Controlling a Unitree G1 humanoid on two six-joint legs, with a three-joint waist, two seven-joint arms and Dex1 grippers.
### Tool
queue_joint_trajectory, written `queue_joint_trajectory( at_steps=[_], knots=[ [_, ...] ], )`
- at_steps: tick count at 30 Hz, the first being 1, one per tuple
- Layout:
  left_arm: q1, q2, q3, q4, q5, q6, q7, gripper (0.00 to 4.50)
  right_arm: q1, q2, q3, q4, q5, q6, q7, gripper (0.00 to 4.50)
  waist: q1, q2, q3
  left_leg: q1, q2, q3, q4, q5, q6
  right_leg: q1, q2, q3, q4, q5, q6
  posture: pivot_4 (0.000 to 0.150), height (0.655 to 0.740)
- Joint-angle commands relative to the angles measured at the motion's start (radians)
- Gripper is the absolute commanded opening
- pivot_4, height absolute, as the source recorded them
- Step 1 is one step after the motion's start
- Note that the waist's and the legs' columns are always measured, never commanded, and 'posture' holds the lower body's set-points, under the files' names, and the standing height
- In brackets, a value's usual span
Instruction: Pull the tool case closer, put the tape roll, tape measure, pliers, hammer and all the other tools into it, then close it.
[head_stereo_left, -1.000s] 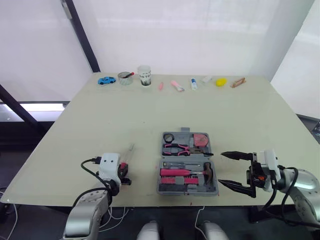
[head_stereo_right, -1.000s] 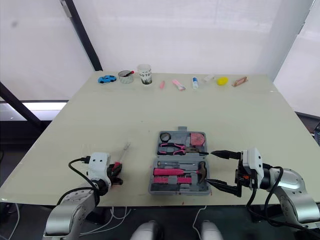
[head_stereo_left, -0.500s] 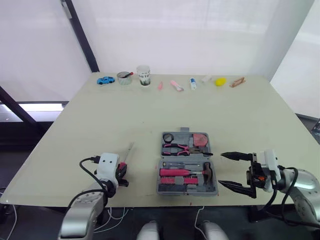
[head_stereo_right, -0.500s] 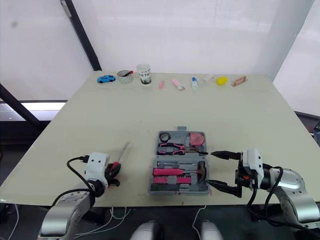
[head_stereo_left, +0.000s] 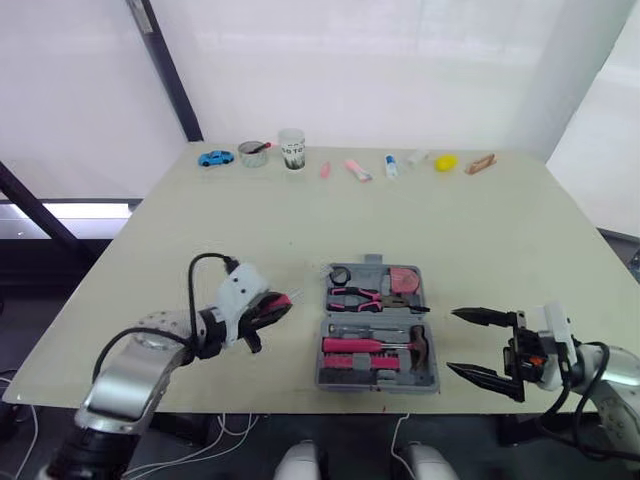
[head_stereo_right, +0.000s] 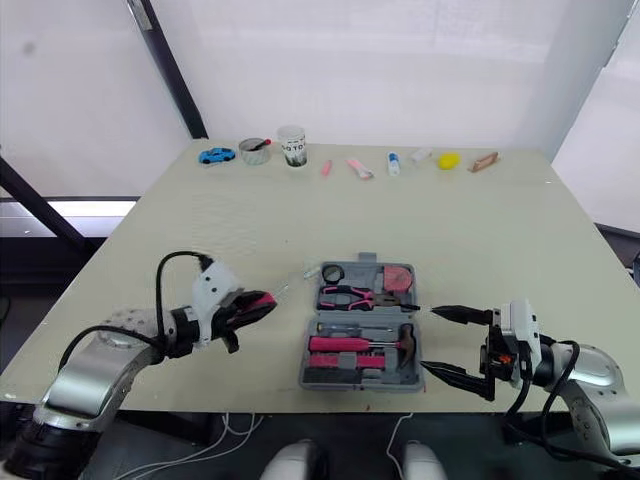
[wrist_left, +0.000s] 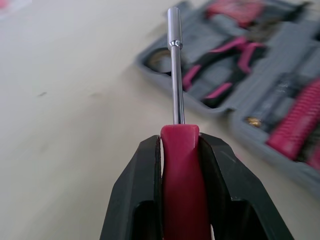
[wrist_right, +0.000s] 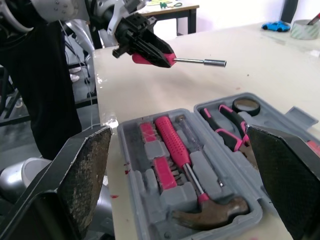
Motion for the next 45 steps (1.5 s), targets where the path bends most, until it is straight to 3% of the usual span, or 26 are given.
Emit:
queue_joint_trajectory(
  at_steps=[1,9,14,23,45],
  knots=[
    [-0.103,0.024,-0.072,0.042,0.011,-0.067,-0.136,0.62,0.025,-0.007,-0.038,-0.06,0.019,-0.006,-0.007,4.5,0.001,0.0,0.0,0.0,0.0,0.0,0.0,0.0,0.0,0.0,0.0,0.0,0.0,0.0,0.0,0.15,0.74],
    [-0.32,-0.027,-0.263,0.114,0.029,-0.062,-0.345,0.62,0.11,-0.002,-0.071,-0.078,0.0,-0.039,-0.015,4.5,-0.008,0.0,0.001,-0.001,0.0,0.001,0.0,0.0,0.001,0.0,0.001,0.001,-0.002,0.0,0.001,0.15,0.74],
    [-0.368,-0.042,-0.36,0.134,0.083,-0.057,-0.409,0.62,0.137,0.018,-0.077,-0.075,-0.014,-0.061,-0.03,4.5,-0.002,0.0,0.001,-0.001,0.0,0.0,0.001,0.0,0.001,0.0,0.002,0.001,-0.001,-0.002,0.003,0.15,0.74],
    [-0.379,-0.15,-0.497,0.157,0.217,0.021,-0.348,0.62,0.185,0.007,-0.096,-0.045,-0.019,-0.093,-0.002,4.5,0.0,0.0,0.001,-0.001,0.0,0.0,0.001,0.0,0.001,0.001,0.002,0.002,-0.001,-0.002,0.004,0.15,0.74],
    [-0.394,-0.271,-0.617,0.14,0.289,0.181,-0.313,0.62,0.221,-0.026,-0.131,-0.016,-0.018,-0.096,0.041,4.5,0.001,0.0,0.001,-0.001,-0.001,-0.001,0.002,0.0,0.001,0.001,0.002,0.002,0.0,-0.002,0.004,0.15,0.74]
  ],
)
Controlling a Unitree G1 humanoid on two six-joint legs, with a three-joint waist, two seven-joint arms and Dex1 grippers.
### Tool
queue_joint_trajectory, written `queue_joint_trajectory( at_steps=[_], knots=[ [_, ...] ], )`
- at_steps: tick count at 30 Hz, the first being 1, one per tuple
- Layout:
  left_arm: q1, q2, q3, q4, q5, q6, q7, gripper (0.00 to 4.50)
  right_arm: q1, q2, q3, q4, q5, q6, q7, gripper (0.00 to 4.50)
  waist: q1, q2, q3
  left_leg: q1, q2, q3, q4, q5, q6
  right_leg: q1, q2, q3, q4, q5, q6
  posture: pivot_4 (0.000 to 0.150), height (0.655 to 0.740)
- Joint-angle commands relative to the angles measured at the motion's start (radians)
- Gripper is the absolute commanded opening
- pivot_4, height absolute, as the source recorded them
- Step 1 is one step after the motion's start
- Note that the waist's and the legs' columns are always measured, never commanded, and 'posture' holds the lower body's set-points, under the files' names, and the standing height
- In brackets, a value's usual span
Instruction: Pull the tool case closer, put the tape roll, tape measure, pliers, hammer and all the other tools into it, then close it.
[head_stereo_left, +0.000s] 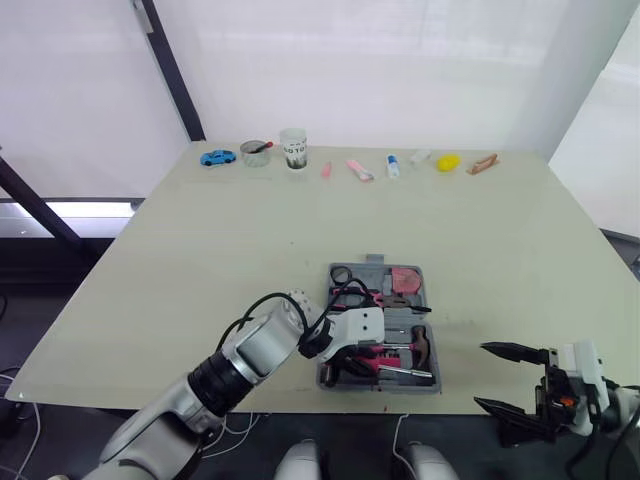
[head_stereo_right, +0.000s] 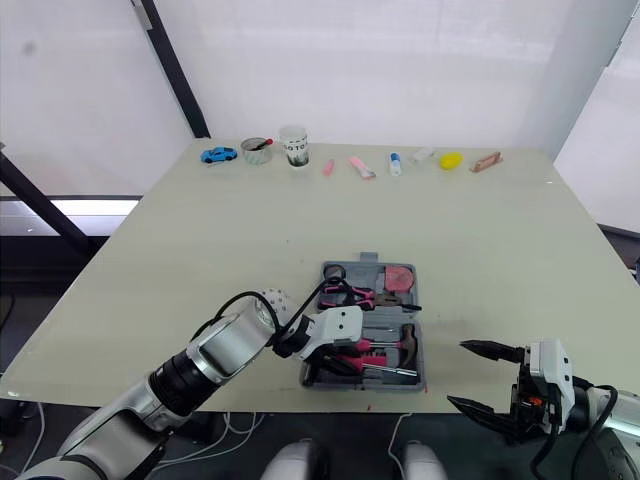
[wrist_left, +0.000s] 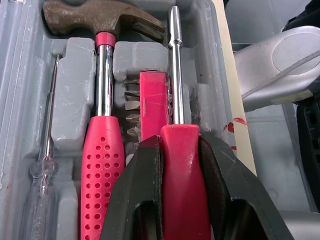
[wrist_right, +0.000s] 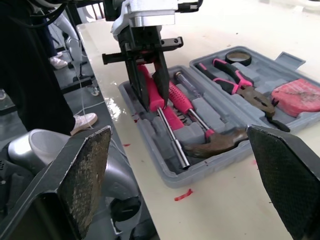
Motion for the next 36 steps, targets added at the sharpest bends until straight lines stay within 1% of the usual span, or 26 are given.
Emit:
queue_joint_trajectory(
  at_steps=[1,11,22,27,28,29,30,32,33,34,35,36],
  knots=[
    [-0.007,-0.015,-0.021,-0.024,0.003,0.015,0.0,0.62,0.002,-0.015,-0.035,-0.02,0.015,-0.009,0.006,4.5,0.0,0.0,0.0,0.0,0.0,0.0,0.0,0.0,0.0,0.0,0.0,0.0,0.0,0.0,0.0,0.15,0.74],
    [0.004,0.009,-0.036,-0.085,-0.015,0.061,-0.026,0.62,-0.004,-0.01,-0.021,-0.014,0.009,-0.013,0.0,4.5,-0.001,0.0,0.0,0.0,0.0,-0.001,0.0,0.0,0.0,0.0,0.0,0.0,0.0,0.0,0.0,0.15,0.74],
    [0.014,-0.022,-0.044,-0.088,-0.011,0.103,0.02,0.62,-0.02,0.005,-0.007,-0.011,-0.001,-0.014,-0.004,4.5,0.0,0.0,0.0,0.0,0.0,-0.001,0.0,0.0,0.0,0.0,0.0,0.0,0.0,0.0,0.0,0.15,0.74],
    [0.009,-0.023,-0.047,-0.077,-0.009,0.106,0.023,0.62,-0.02,-0.01,0.003,-0.006,-0.021,-0.027,0.021,4.5,0.0,0.0,0.0,0.0,0.0,-0.001,0.0,0.0,0.0,0.0,0.0,0.0,0.0,0.0,0.0,0.15,0.74],
    [0.008,-0.023,-0.047,-0.076,-0.01,0.107,0.023,1.64,-0.019,-0.015,0.006,-0.005,-0.026,-0.033,0.032,4.5,0.0,0.0,0.0,0.0,0.0,-0.001,0.0,0.0,0.0,0.0,0.0,0.0,0.0,0.0,0.0,0.15,0.74],
    [0.008,-0.023,-0.047,-0.074,-0.01,0.107,0.023,2.03,-0.021,-0.012,0.004,-0.004,-0.019,-0.033,0.037,4.5,0.0,0.0,0.0,0.0,0.0,-0.001,0.0,0.0,0.0,0.0,0.0,0.0,0.0,0.0,0.0,0.15,0.74],
    [0.009,-0.023,-0.047,-0.077,-0.01,0.107,0.023,2.34,-0.026,-0.008,0.0,-0.006,-0.004,-0.032,0.044,4.5,0.0,0.0,0.0,0.0,0.0,-0.001,0.0,0.0,0.0,0.001,0.0,0.0,0.0,0.0,0.0,0.15,0.74],
    [0.012,-0.025,-0.045,-0.079,-0.014,0.106,0.028,2.84,-0.036,-0.005,-0.006,-0.004,0.012,-0.033,0.056,4.5,-0.001,0.001,0.0,0.0,0.0,-0.001,0.0,0.0,0.0,0.001,0.0,0.0,0.0,0.0,0.0,0.15,0.74],
    [0.013,-0.027,-0.043,-0.081,-0.017,0.109,0.032,3.2,-0.041,-0.006,-0.007,-0.001,0.008,-0.043,0.059,4.5,-0.001,0.001,-0.001,0.001,0.0,-0.001,0.0,0.0,0.0,0.001,0.0,0.0,0.001,0.0,0.0,0.15,0.74],
    [0.012,-0.027,-0.043,-0.083,-0.02,0.111,0.033,3.65,-0.045,-0.006,-0.008,0.001,0.003,-0.05,0.061,4.5,0.0,0.001,-0.001,0.001,0.0,-0.001,0.0,0.0,0.0,0.001,0.0,0.0,0.001,0.0,0.0,0.15,0.74],
    [0.011,-0.027,-0.043,-0.084,-0.023,0.114,0.034,3.74,-0.05,-0.006,-0.009,0.005,0.003,-0.049,0.062,4.5,0.0,0.001,-0.001,0.001,0.0,-0.001,0.001,0.0,0.0,0.001,0.0,0.0,0.001,0.0,0.0,0.15,0.74],
    [0.009,-0.026,-0.043,-0.086,-0.024,0.116,0.034,4.38,-0.054,-0.007,-0.009,0.007,0.004,-0.047,0.062,4.5,0.001,0.001,-0.001,0.001,0.0,-0.001,0.001,0.0,0.0,0.001,0.0,0.0,0.002,0.0,0.0,0.15,0.74]
  ],
)
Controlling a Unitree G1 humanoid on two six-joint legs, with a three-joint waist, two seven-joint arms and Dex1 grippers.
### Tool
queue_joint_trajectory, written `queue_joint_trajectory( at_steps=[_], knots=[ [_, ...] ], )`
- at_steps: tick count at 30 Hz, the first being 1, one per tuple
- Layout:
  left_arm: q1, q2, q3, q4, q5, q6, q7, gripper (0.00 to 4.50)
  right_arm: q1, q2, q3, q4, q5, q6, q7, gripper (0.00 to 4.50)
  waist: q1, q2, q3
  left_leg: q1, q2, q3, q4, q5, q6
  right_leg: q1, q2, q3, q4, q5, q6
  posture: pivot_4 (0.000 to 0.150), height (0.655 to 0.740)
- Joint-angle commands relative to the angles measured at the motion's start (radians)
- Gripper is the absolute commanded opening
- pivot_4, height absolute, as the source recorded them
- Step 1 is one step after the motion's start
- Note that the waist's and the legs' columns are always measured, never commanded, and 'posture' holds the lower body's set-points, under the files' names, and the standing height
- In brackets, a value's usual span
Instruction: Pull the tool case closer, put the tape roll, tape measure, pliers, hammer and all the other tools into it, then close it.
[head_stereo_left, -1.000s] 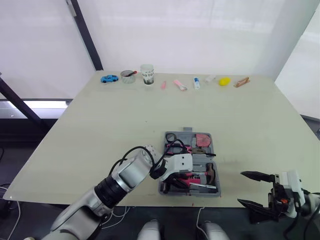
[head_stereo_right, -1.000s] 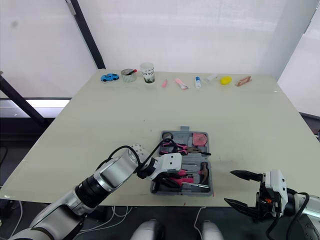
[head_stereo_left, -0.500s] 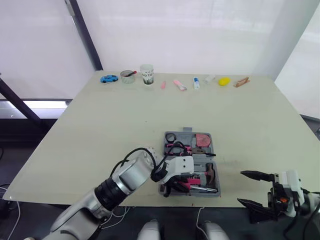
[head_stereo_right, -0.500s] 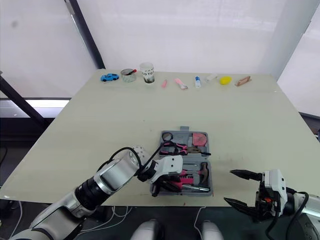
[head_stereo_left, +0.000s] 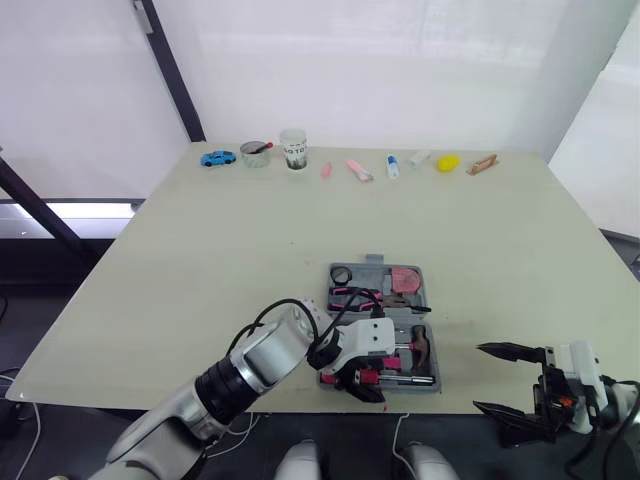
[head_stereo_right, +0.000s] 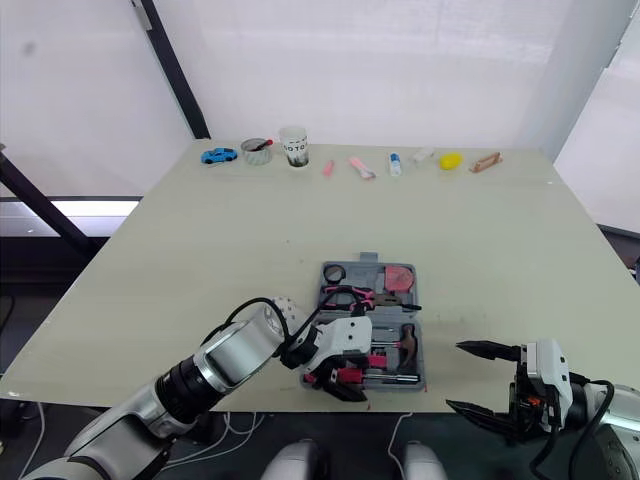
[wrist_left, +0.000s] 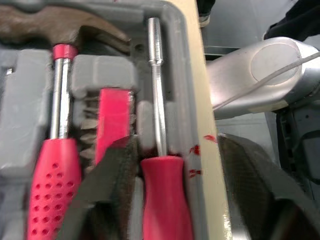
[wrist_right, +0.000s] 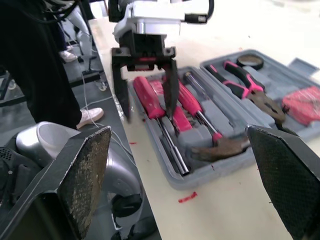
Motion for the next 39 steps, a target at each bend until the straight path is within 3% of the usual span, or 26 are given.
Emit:
queue_joint_trajectory(
  at_steps=[1,16,21,27,29,30,35,36,37,38,39],
  knots=[
    [-0.006,-0.001,0.008,-0.014,-0.002,0.01,0.023,4.49,-0.016,-0.004,-0.018,-0.004,0.022,-0.018,0.013,4.5,0.001,0.0,0.0,0.0,0.0,-0.001,0.001,0.0,0.0,0.0,0.0,0.0,0.0,0.0,0.0,0.15,0.74],
    [-0.038,0.052,0.121,-0.082,-0.11,0.033,-0.007,4.49,-0.022,0.004,-0.007,0.008,0.008,-0.024,0.004,4.5,-0.002,0.0,0.0,0.0,-0.001,-0.002,0.001,0.0,0.0,0.0,0.001,0.0,0.001,0.0,0.0,0.15,0.74],
    [-0.045,0.047,0.202,-0.058,-0.171,-0.048,-0.016,4.49,-0.025,0.006,-0.007,0.011,0.007,-0.025,0.001,4.5,-0.001,0.0,0.0,0.0,-0.001,-0.002,0.001,0.0,0.0,0.001,0.001,0.0,0.001,0.0,0.0,0.15,0.74],
    [-0.042,0.018,0.297,0.104,-0.198,-0.254,-0.02,4.49,-0.032,0.007,-0.005,0.016,0.004,-0.026,-0.001,4.5,-0.002,0.0,0.0,0.0,-0.001,-0.002,0.001,0.0,0.0,0.001,0.001,0.0,0.001,0.0,0.0,0.15,0.74],
    [-0.034,0.001,0.322,0.166,-0.194,-0.339,-0.01,3.72,-0.036,0.008,-0.003,0.017,0.003,-0.025,-0.003,4.5,-0.002,0.0,0.0,0.0,-0.001,-0.002,0.001,0.0,0.0,0.001,0.001,0.0,0.001,0.001,-0.002,0.15,0.74],
    [-0.026,-0.004,0.334,0.189,-0.203,-0.383,-0.024,3.63,-0.037,0.009,-0.003,0.016,0.003,-0.025,-0.004,4.5,-0.001,0.0,0.0,0.0,-0.001,-0.002,0.001,0.0,0.0,0.001,0.001,0.0,0.001,0.001,-0.002,0.15,0.74],
    [0.023,-0.01,0.335,0.264,-0.201,-0.512,-0.071,1.28,-0.037,0.013,0.001,0.013,-0.001,-0.026,-0.012,4.5,-0.002,0.0,0.0,0.0,-0.001,-0.002,0.001,0.0,0.0,0.001,0.001,0.0,0.001,0.002,-0.003,0.15,0.74],
    [0.034,-0.011,0.328,0.273,-0.196,-0.538,-0.079,1.28,-0.035,0.014,0.001,0.013,-0.002,-0.027,-0.013,4.5,-0.002,0.0,0.0,0.0,-0.001,-0.002,0.001,0.0,0.0,0.001,0.001,0.0,0.001,0.002,-0.003,0.15,0.74],
    [0.043,-0.011,0.317,0.282,-0.184,-0.563,-0.083,0.7,-0.033,0.015,0.001,0.012,-0.003,-0.028,-0.015,4.5,-0.001,0.0,0.0,0.0,-0.001,-0.002,0.001,0.0,0.0,0.001,0.001,0.0,0.001,0.002,-0.003,0.15,0.74],
    [0.05,-0.011,0.306,0.291,-0.169,-0.589,-0.086,0.7,-0.031,0.016,0.001,0.011,-0.003,-0.029,-0.017,4.5,-0.001,0.0,0.0,0.0,-0.001,-0.001,0.001,0.0,0.0,0.001,0.001,0.0,0.001,0.002,-0.003,0.15,0.74],
    [0.055,-0.013,0.298,0.298,-0.158,-0.612,-0.091,0.29,-0.029,0.016,0.001,0.01,-0.004,-0.029,-0.018,4.5,-0.001,0.0,0.0,0.0,-0.001,-0.001,0.001,0.0,0.0,0.001,0.001,0.0,0.001,0.002,-0.003,0.15,0.74]
  ],
)
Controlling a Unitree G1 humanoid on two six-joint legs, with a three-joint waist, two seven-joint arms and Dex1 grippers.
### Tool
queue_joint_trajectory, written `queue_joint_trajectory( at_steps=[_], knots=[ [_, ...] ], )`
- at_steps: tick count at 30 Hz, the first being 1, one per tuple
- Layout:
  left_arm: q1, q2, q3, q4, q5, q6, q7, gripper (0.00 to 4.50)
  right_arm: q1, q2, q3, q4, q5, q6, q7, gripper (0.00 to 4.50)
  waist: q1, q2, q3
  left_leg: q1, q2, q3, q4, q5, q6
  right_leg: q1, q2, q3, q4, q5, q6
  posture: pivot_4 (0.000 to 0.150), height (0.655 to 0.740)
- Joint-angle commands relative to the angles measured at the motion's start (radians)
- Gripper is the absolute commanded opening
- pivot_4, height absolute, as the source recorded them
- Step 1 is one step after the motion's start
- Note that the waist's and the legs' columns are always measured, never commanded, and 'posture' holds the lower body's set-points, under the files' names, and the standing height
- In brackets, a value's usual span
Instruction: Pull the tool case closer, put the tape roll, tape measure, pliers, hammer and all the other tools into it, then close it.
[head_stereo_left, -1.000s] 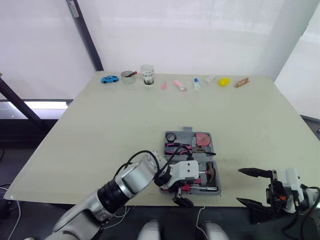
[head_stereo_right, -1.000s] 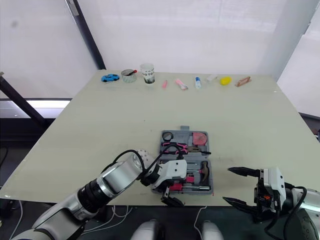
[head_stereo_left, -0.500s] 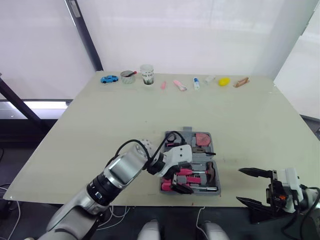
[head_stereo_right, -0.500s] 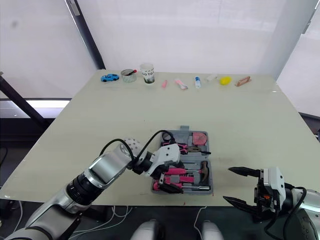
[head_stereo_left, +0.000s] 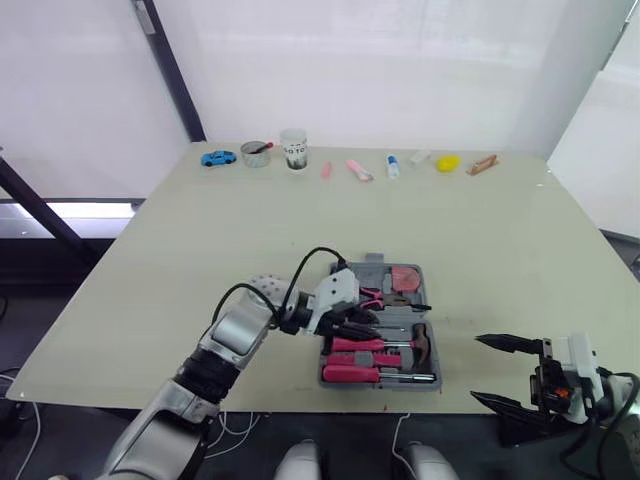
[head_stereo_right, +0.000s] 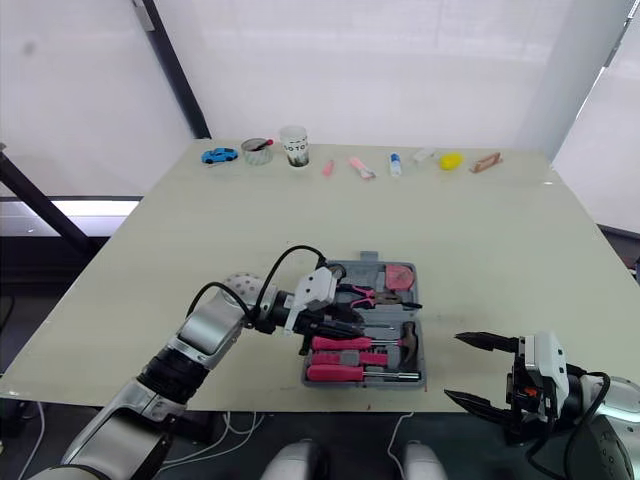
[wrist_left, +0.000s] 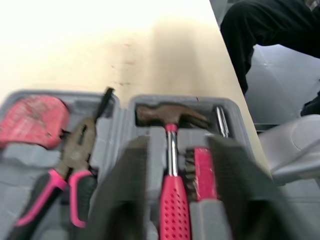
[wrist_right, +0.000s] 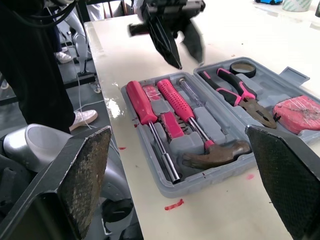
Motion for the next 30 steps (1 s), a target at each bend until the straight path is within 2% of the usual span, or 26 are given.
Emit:
queue_joint_trajectory(
  at_steps=[1,21,30],
  knots=[
    [0.015,-0.011,-0.021,0.008,0.025,-0.087,-0.022,0.12,0.008,0.005,-0.009,-0.021,0.008,-0.016,-0.008,4.5,0.0,0.0,0.0,0.0,0.0,0.0,0.0,0.0,0.0,0.0,0.0,0.0,0.0,0.0,0.0,0.15,0.74],
    [0.071,-0.062,-0.073,0.136,0.088,-0.233,-0.091,0.12,0.009,0.003,-0.012,-0.021,0.004,-0.017,-0.019,4.5,0.0,0.0,0.0,0.0,0.0,0.0,0.0,0.0,0.0,0.0,0.0,0.0,0.0,0.0,0.0,0.15,0.74],
    [0.086,-0.045,-0.101,0.217,0.153,-0.294,-0.091,0.12,0.022,0.005,-0.017,-0.022,0.002,-0.023,-0.025,4.5,-0.001,0.0,0.0,0.0,0.0,0.0,0.0,0.0,0.0,0.0,0.0,0.0,0.0,0.0,0.0,0.15,0.74]
  ],
)
